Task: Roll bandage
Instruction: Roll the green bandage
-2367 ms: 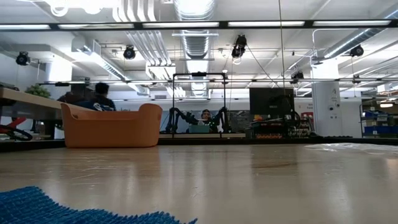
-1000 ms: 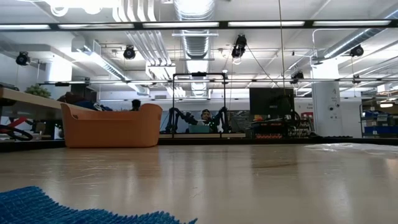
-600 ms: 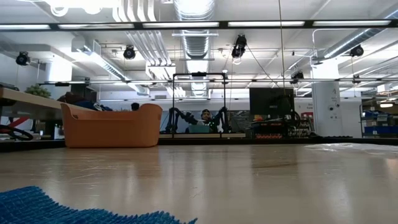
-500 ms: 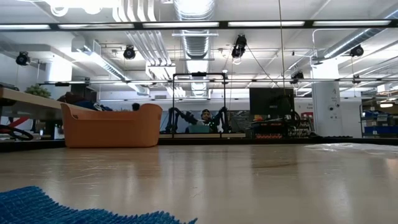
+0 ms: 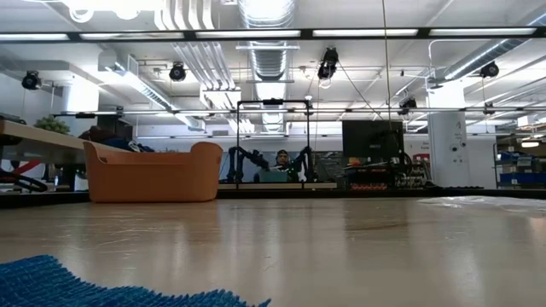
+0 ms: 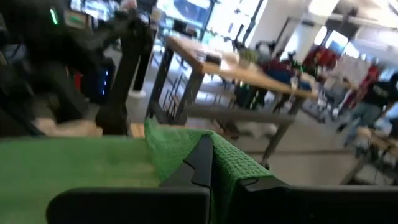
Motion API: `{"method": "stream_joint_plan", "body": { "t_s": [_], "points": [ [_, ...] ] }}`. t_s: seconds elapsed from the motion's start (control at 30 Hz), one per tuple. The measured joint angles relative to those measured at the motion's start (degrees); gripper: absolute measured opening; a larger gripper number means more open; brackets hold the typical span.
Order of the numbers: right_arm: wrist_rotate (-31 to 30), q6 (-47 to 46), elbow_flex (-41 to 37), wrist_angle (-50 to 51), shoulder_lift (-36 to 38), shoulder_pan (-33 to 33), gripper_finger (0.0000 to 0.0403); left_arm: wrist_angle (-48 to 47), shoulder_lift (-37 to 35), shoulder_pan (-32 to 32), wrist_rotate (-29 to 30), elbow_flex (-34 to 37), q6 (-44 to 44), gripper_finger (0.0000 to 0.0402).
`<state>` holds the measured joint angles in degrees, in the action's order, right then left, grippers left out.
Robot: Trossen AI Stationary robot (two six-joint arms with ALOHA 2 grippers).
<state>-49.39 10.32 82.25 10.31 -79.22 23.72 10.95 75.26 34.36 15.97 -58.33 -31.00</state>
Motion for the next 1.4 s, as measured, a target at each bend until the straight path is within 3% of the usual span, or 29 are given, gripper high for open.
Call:
{"method": "stream_joint_plan", "body": {
  "t_s": [0.23,0.47,0.6,0.77,1.4],
  "points": [
    [0.58,-13.63,-10.02,-0.16,-1.91,-1.00,0.0000,0.04,0.00,1.84,0.02,-1.73,-1.92,0.0004],
    [8.13,-23.61,-16.92,-7.10,-8.40,-1.00,0.0000,2.09,-0.17,1.28,-0.01,-3.46,-1.96,0.0004],
    [12.36,-22.67,-17.24,-12.70,-13.13,-0.98,0.0000,4.39,-0.17,0.44,-0.08,-3.75,-1.56,0.0004],
    [13.81,-19.61,-13.99,-12.30,-16.76,-0.45,0.0000,5.53,-1.92,-1.38,-0.05,-3.75,2.34,0.0004],
    [16.37,-10.70,-10.63,-9.64,-15.54,0.23,0.0000,4.27,-6.99,-3.32,1.50,-3.75,3.30,0.0004]
  ]
}}
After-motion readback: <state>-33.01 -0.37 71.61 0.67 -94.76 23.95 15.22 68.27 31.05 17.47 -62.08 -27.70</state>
